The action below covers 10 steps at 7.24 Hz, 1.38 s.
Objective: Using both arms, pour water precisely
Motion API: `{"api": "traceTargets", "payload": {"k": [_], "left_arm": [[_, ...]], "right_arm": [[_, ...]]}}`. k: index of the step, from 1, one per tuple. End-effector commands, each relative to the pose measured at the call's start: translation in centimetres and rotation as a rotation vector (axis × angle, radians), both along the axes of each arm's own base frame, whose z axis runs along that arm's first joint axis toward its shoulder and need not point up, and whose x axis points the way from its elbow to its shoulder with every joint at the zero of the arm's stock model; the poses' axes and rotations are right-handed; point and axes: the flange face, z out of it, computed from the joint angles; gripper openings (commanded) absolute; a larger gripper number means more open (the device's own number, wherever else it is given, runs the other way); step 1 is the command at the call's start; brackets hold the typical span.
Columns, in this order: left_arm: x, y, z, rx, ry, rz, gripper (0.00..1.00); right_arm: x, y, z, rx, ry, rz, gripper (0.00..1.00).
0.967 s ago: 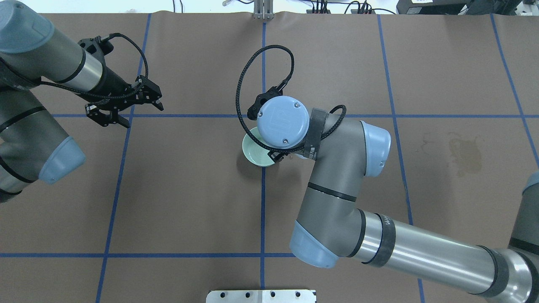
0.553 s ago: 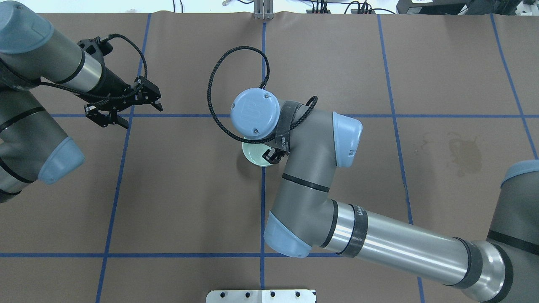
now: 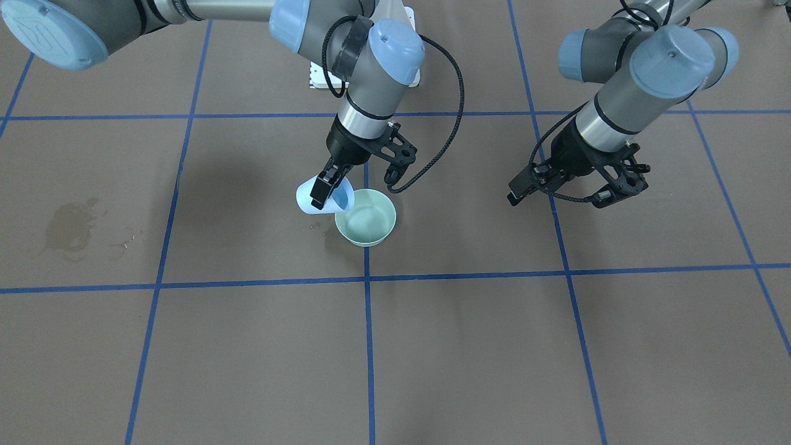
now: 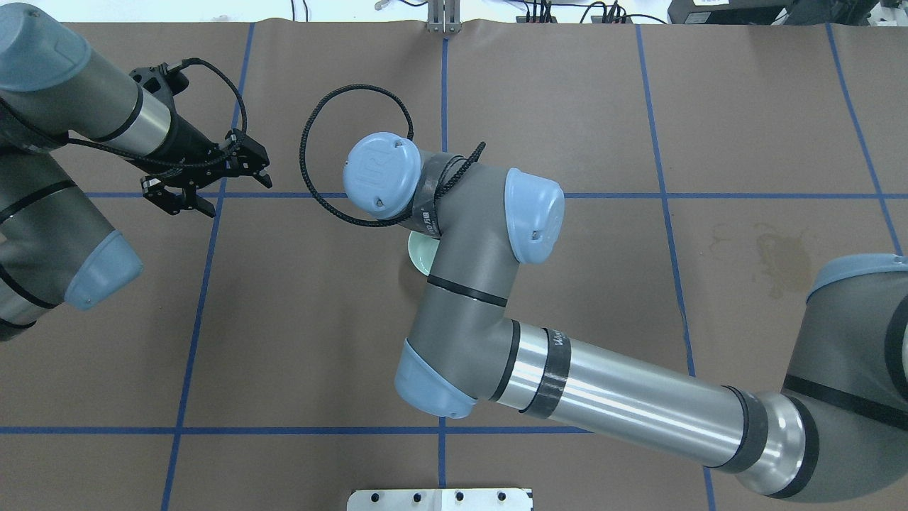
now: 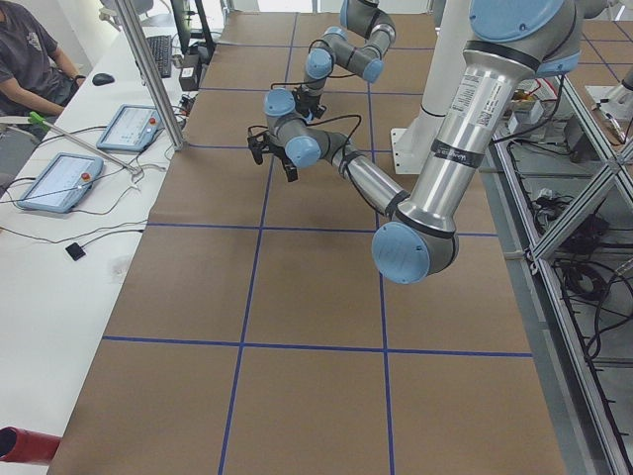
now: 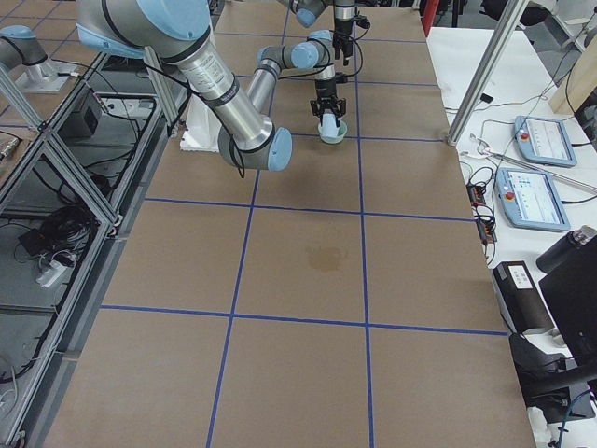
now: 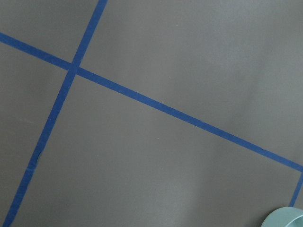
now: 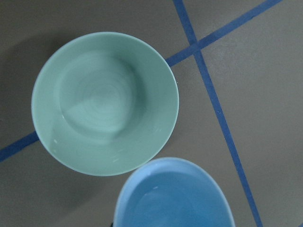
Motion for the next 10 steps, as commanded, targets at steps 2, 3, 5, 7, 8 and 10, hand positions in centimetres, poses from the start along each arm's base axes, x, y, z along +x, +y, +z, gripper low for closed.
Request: {"api": "traceTargets", "payload": {"k": [2,3,5,7,8,10], "left_arm": [[0.1,-0.1,0.3,-0.001,-0.005,0.002,1.0],[0.1,-0.1,0.4,-0.002,-0.006,0.002,1.0],[-0.2,-0.5,0.7,-0.008,-0.01,-0.005,1.0],[-0.5,-0.3,1.9,-0.02,-0.019,-0.006,1.0],[-0.4,-0.2,2.1,-0.024,-0.022,-0.004,1.0],[-0.4,-0.2,2.1,-0.025,-0.022,-0.005,1.0]], "right_arm": [[-1.8,-1.2,-2.3,0.0,0.147,-0.07,0.0],[-2.3,-1.3,-1.7,-0.005,0.169,-0.086,0.0],[-2.4,-0.6,-1.6,-0.046,0.246,-0.1,0.0],[-3.9,-0.3,-2.2,-0.064,0.292,-0.118,0.0],[-4.8,0.0,-2.7,-0.055,0.326,-0.125,0.0],[-5.0,1.0,-3.2,-0.051,0.38,-0.137,0.0]]}}
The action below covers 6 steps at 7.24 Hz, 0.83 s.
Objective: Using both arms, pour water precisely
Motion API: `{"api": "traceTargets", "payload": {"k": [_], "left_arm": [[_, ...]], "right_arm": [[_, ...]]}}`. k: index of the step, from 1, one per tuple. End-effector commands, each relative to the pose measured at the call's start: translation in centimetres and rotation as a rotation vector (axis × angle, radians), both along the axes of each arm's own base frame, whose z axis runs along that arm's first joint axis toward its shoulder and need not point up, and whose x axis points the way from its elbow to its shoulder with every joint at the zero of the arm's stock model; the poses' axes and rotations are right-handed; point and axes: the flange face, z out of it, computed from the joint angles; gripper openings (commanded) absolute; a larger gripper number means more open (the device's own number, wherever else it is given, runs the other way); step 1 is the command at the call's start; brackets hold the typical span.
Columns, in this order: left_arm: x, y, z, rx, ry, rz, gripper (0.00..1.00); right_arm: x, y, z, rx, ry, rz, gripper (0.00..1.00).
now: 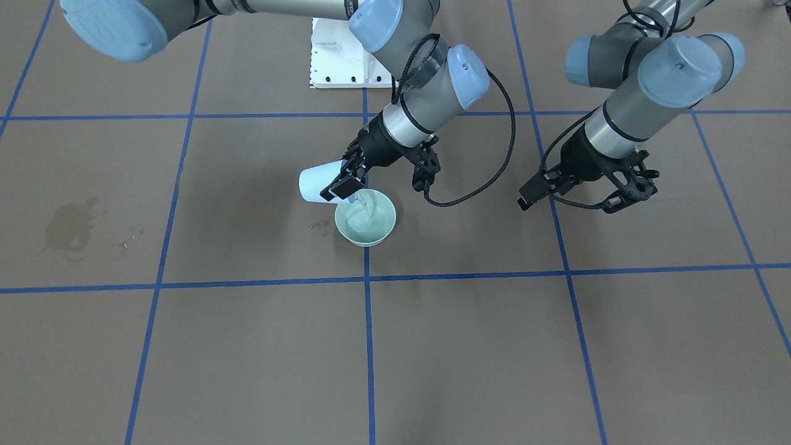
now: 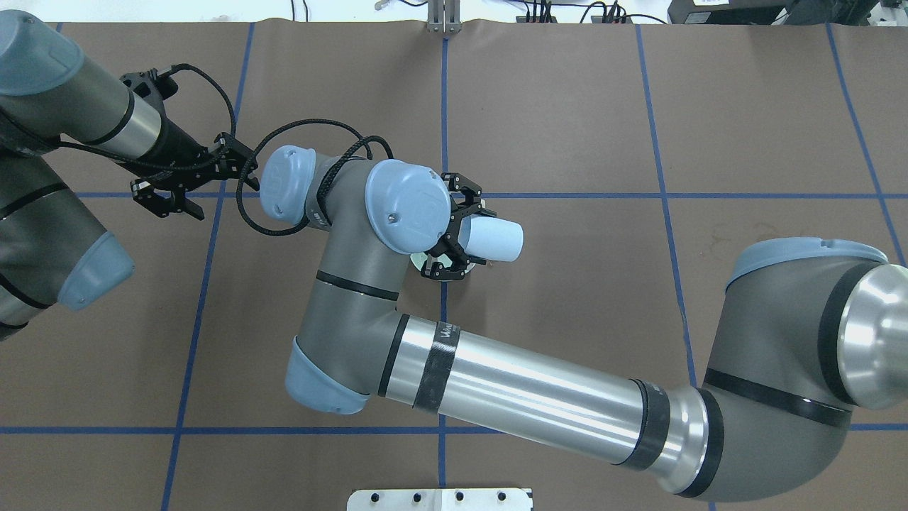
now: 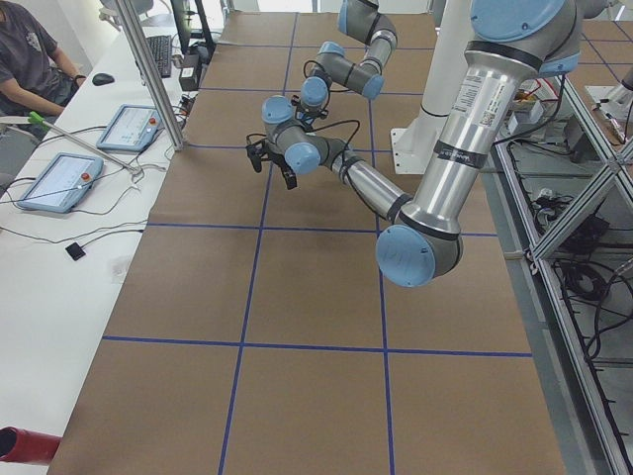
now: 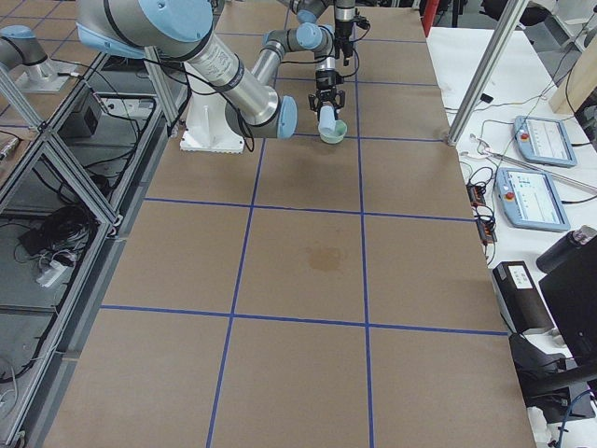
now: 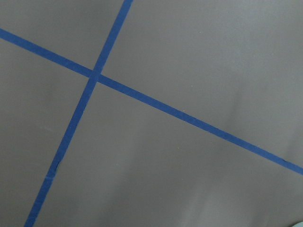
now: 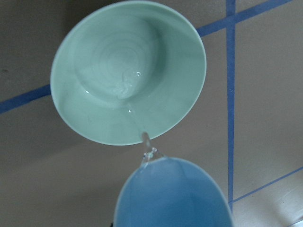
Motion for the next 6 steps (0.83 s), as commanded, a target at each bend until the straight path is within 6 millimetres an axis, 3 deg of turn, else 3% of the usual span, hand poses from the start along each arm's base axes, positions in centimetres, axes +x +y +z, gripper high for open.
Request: {"api": "traceTargets", "payload": {"k": [1,4,6], "left_arm": [[0.03,0.04,0.08,-0.003,-0.001,0.0,1.0],[-0.03,0.12,0.45,-0.006,-0.004,0.001,1.0],[-0.05,0.14,0.54,-0.007,-0.005,0.001,1.0]], "right_arm": [[-0.08,0.56,-0.15,-0.002,0.055,-0.008,0.0],[-0.56,0.21,0.76,0.013,0.142,-0.013,0.0],[-0.15,0.32,0.18,0.006,0.172,-0.014,0.0]]}}
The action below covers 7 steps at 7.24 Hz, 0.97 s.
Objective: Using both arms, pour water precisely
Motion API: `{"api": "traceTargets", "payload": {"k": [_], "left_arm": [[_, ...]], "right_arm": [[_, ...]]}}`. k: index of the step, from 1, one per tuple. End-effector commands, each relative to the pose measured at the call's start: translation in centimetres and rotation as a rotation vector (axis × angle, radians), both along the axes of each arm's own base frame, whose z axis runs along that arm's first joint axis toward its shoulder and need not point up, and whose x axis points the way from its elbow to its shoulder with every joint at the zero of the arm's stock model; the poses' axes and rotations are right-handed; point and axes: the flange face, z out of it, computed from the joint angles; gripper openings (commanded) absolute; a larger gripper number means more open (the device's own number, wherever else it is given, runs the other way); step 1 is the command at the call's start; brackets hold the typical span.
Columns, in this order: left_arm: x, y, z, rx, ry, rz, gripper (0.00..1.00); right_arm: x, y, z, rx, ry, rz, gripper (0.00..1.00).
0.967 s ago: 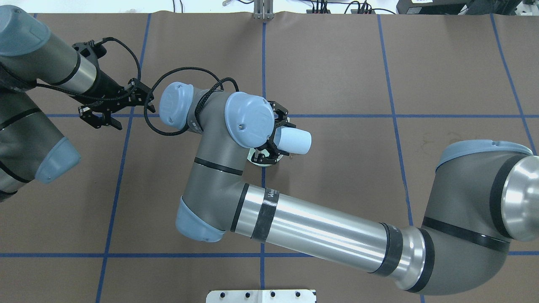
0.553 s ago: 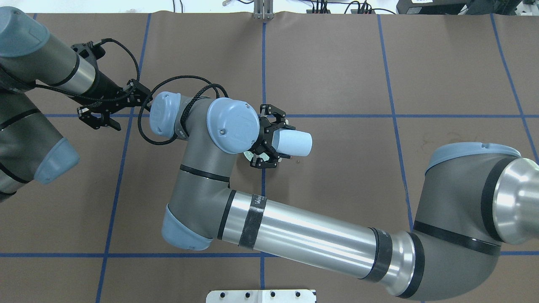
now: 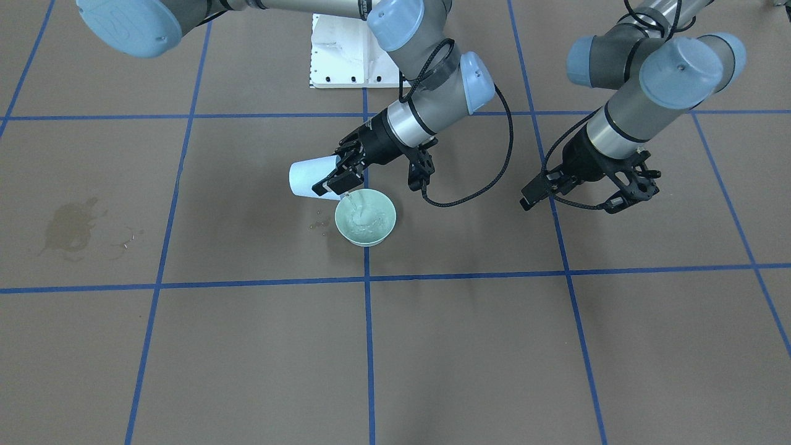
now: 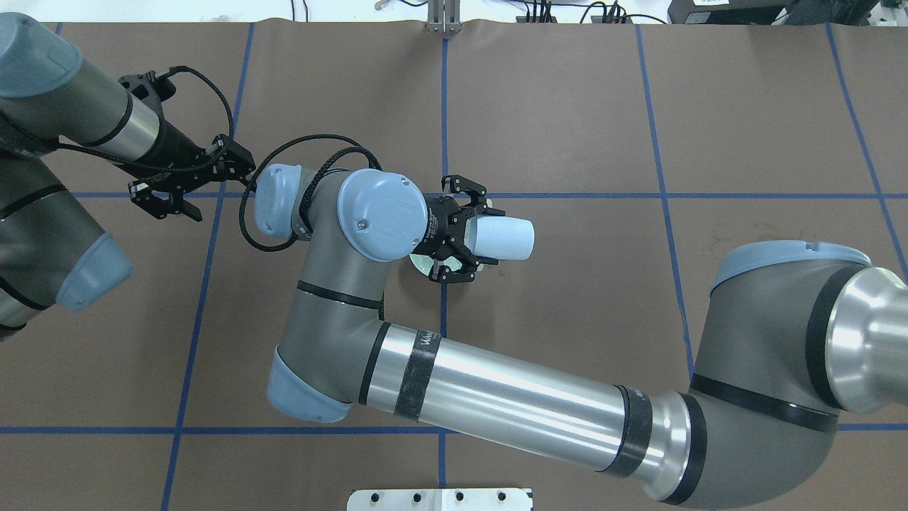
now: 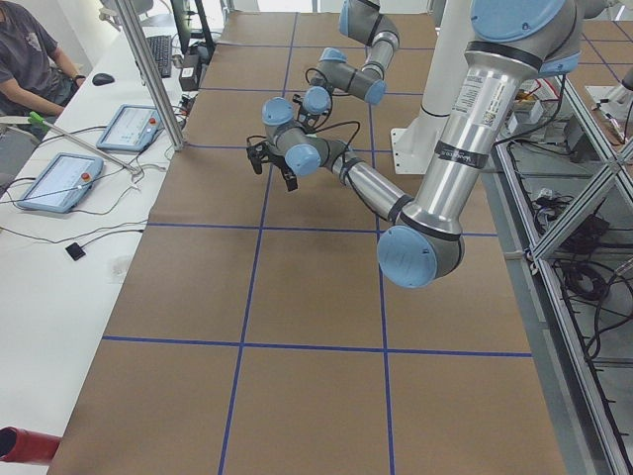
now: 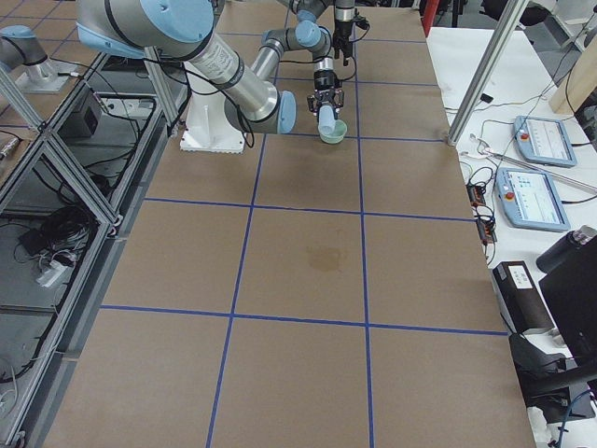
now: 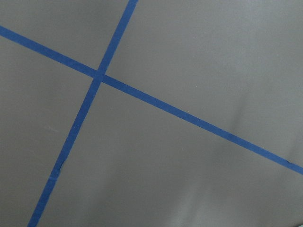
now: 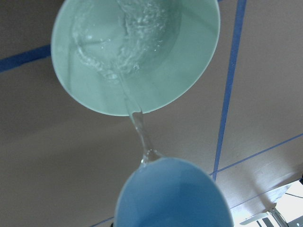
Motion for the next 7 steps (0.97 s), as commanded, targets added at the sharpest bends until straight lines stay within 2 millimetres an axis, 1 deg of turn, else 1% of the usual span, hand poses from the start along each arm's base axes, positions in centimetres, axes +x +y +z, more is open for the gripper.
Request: {"api": "traceTargets", "payload": {"k": [1,3,4,5,6,7], "left_arm": [[0.0,0.0,0.1,-0.001,-0.001,-0.001,1.0],[0.0,0.0,0.1,-0.001,-0.001,-0.001,1.0],[0.0,0.0,0.1,-0.001,-0.001,-0.001,1.0],[-0.1,0.0,0.0,0.0,0.0,-0.002,1.0],[-0.5,-0.1,-0.2,-0.003,0.01,0.002,1.0],[-0.8,-0.2,-0.5,-0.01,0.023,0.011,1.0]], "right_arm": [[0.3,0.1,-0.4,-0.007,0.029,0.0,0.0],[0.4,0.1,-0.8,0.0,0.01,0.024,0.0],[0.5,0.4,-1.7,0.018,-0.039,0.083,0.0],[0.7,0.4,-2.5,0.027,-0.086,0.097,0.0],[1.5,0.2,-2.9,0.026,-0.141,0.13,0.0],[3.8,-0.7,-2.2,0.013,-0.204,0.176,0.0]]}}
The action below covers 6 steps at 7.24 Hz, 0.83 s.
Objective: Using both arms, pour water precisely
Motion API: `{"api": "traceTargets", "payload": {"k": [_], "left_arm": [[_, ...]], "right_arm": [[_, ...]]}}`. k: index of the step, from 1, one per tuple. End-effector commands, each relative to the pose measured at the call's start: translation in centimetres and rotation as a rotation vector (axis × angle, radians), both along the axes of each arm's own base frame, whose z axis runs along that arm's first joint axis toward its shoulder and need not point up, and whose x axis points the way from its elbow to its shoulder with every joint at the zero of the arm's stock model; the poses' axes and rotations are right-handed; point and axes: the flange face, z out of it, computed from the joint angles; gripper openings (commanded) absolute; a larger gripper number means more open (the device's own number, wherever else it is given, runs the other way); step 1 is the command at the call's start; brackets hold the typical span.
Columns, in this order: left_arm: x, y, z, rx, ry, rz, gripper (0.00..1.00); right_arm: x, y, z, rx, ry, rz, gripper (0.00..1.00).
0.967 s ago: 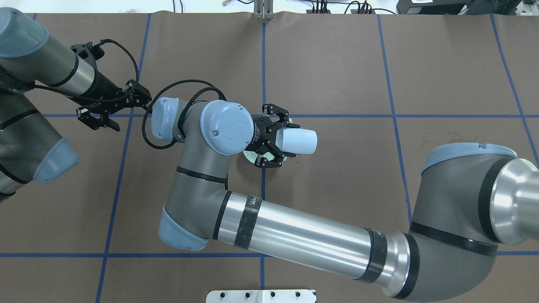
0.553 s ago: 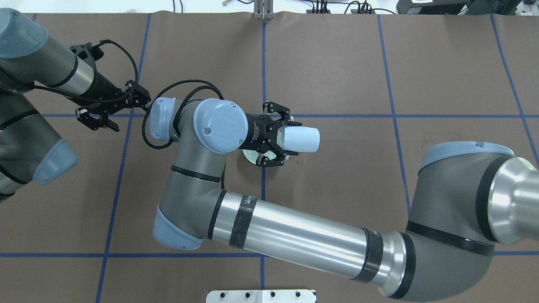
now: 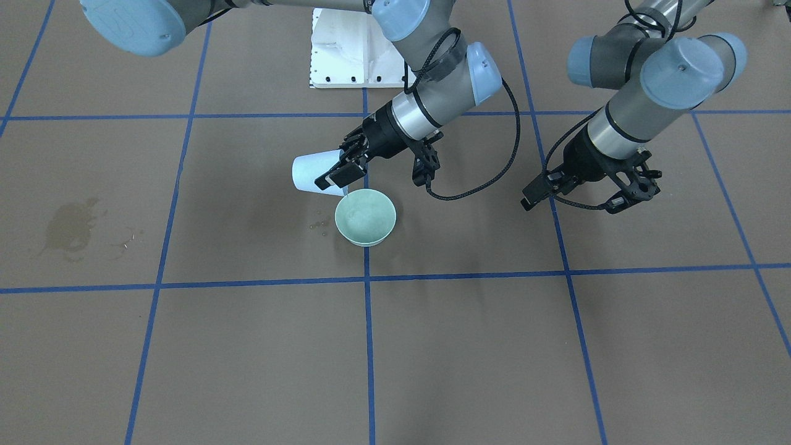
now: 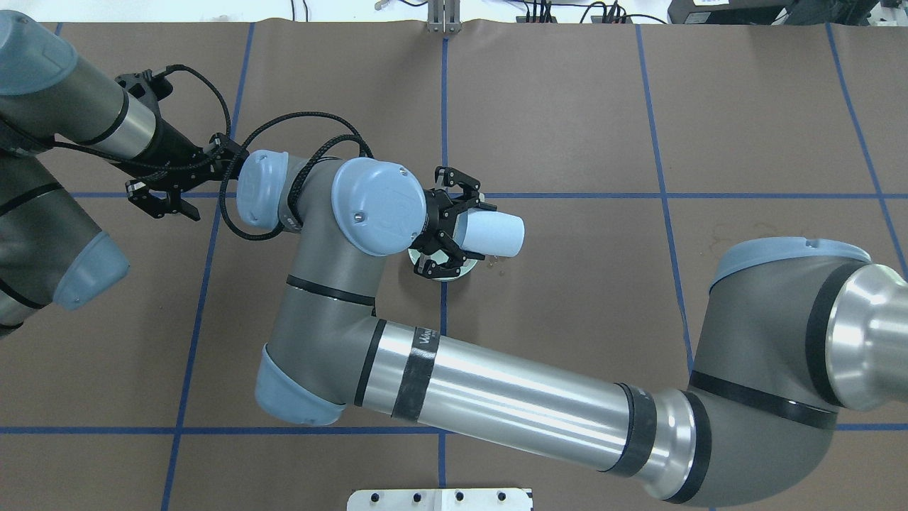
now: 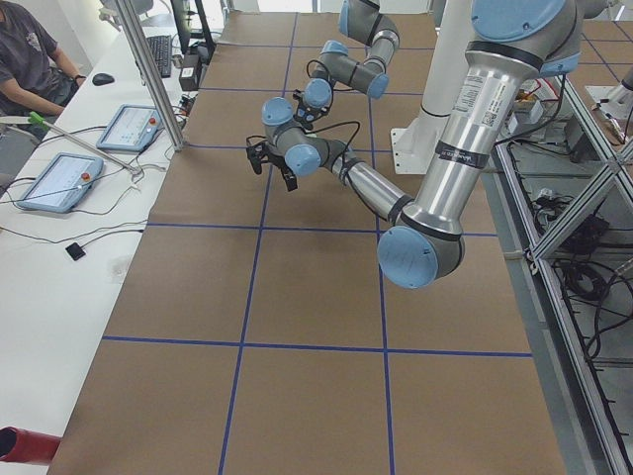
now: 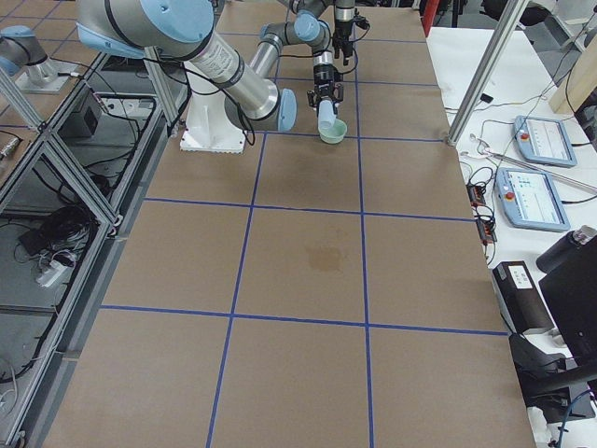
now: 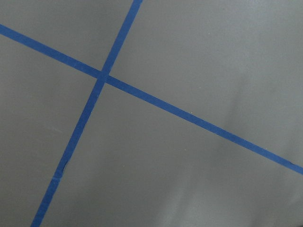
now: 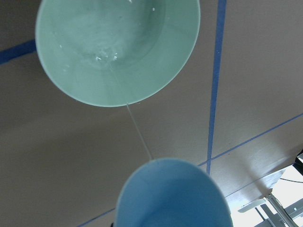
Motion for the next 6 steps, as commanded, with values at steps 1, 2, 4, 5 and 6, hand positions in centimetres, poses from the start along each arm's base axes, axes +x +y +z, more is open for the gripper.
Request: {"api": "traceTargets", "payload": {"k": [1,2,4,5,6], "left_arm": [[-0.3,0.0,-0.4,-0.003,0.015,0.011,1.0],[-0.2,0.0,-0.8,0.002,0.02,0.01,1.0],[0.0,0.2,-1.7,0.011,0.029,0.013,1.0],[0.2,0.1,-2.3,0.011,0.034,0.013,1.0],[0.2,0.2,-2.9,0.014,0.038,0.012,1.0]], "right_arm": [[6.1,-1.7,3.1,-0.034,-0.178,0.092,0.0],[11.2,-2.6,6.7,-0.052,-0.284,0.165,0.0],[22.8,-2.3,14.7,-0.072,-0.484,0.312,0.0],[26.6,-2.1,17.9,-0.079,-0.544,0.391,0.0],[29.1,-2.1,20.6,-0.075,-0.558,0.426,0.0]]}}
